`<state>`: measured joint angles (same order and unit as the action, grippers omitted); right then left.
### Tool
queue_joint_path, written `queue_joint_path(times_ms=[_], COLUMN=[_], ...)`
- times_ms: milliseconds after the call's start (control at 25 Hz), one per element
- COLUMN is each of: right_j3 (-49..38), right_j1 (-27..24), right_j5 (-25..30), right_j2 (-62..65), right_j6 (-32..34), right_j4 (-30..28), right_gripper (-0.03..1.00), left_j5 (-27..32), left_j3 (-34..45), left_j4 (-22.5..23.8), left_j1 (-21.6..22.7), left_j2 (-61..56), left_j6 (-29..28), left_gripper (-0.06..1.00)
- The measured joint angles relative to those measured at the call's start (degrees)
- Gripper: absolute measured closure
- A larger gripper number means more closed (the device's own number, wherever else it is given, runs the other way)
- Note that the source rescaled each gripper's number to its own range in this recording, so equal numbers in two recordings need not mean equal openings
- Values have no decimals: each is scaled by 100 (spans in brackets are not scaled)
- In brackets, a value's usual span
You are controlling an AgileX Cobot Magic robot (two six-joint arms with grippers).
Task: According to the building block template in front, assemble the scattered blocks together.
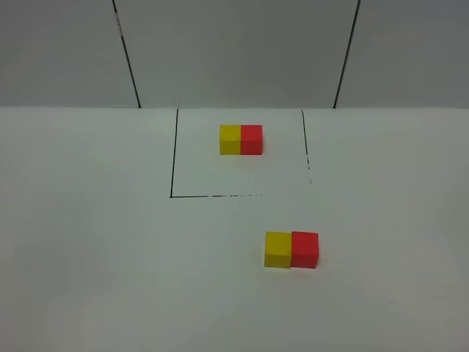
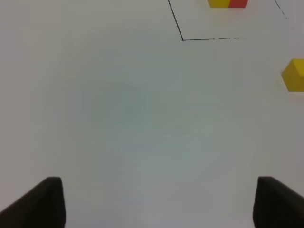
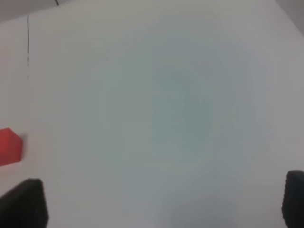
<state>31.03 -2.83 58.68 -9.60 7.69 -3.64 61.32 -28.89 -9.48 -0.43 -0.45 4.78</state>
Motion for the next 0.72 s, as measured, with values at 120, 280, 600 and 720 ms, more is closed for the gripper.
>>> queue_joint_path(times_ms=[120,280,600,720], right_j3=[-240,-297,-297,-297], right_j1=[0,0,129,129], right_j5=[120,142,145,146], right_j2=[296,576,988,995], right_j6=[0,0,0,0], right_j4=[42,79,101,101], right_gripper=[-1,2,13,15], left_j5=[0,0,0,0], left_j3=[0,0,0,0], left_j4=[0,0,0,0], left_j1=[0,0,0,0], left_j2=[0,0,0,0], left_j6=[0,0,0,0], left_gripper=[4,4,4,4])
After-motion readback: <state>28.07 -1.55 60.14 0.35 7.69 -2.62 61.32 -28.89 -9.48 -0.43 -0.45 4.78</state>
